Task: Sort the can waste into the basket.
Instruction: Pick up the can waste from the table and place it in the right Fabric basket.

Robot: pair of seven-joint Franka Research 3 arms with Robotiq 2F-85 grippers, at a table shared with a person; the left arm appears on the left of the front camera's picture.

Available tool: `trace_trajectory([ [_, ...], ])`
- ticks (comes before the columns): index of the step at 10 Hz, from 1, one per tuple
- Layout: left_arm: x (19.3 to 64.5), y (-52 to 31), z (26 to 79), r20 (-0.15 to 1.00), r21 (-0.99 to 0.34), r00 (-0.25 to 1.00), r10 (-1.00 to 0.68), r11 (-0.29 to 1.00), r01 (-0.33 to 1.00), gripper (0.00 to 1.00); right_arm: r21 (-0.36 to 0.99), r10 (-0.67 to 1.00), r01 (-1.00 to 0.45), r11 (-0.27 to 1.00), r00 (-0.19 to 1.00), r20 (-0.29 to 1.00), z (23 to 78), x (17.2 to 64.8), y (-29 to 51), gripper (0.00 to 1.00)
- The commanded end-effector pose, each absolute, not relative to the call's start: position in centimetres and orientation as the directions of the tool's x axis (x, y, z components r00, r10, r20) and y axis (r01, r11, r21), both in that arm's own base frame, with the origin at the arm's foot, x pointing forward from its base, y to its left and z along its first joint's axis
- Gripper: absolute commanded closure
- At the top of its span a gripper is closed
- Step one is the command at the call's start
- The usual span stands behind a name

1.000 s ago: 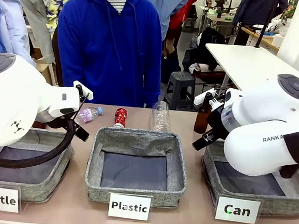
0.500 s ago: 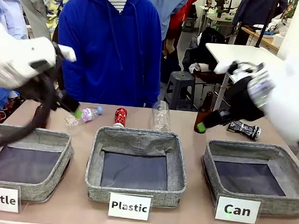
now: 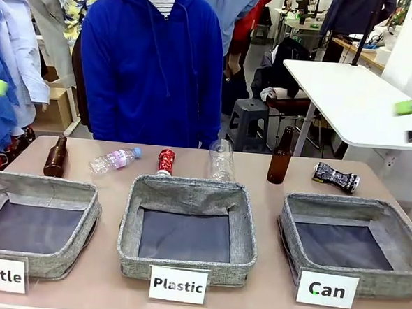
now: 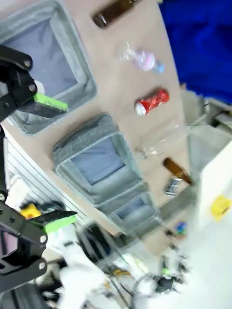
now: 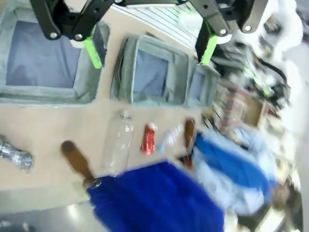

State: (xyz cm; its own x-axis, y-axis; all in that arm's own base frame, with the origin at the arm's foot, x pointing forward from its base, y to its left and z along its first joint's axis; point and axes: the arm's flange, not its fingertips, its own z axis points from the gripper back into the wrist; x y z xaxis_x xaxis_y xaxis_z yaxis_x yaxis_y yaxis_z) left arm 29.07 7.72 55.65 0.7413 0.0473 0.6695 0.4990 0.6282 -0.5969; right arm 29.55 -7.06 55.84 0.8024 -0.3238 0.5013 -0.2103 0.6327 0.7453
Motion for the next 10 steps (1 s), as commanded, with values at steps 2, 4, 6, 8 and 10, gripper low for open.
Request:
trace_trajectory([
  [2,29.0,15.7,46.5,0.393,-0.874,0.779,0.489,0.462,0.15,0.0,0.884,-0.605,-0.148,0.443,0.678,0.417,47.2,24.2,-13.8,0.0],
  [4,27.9,15.6,43.9,0.271,-0.93,0.729,0.628,0.366,0.03,0.0,0.92,-0.697,-0.101,0.377,0.623,0.354,45.2,22.5,-16.6,0.0],
  [6,27.8,14.0,43.4,0.218,-0.943,0.643,0.734,0.328,-0.055,0.0,0.918,-0.69,-0.069,0.389,0.639,0.341,50.3,25.8,-21.6,0.0],
  [8,29.5,21.1,44.3,0.234,-0.935,0.737,0.635,0.355,-0.009,0.0,0.918,-0.69,-0.069,0.389,0.639,0.341,50.3,25.8,-21.6,0.0],
  [10,29.5,21.1,44.3,0.234,-0.935,0.737,0.635,0.355,-0.009,0.0,0.929,-0.704,-0.041,0.368,0.64,0.307,49.6,25.8,-21.6,0.0],
])
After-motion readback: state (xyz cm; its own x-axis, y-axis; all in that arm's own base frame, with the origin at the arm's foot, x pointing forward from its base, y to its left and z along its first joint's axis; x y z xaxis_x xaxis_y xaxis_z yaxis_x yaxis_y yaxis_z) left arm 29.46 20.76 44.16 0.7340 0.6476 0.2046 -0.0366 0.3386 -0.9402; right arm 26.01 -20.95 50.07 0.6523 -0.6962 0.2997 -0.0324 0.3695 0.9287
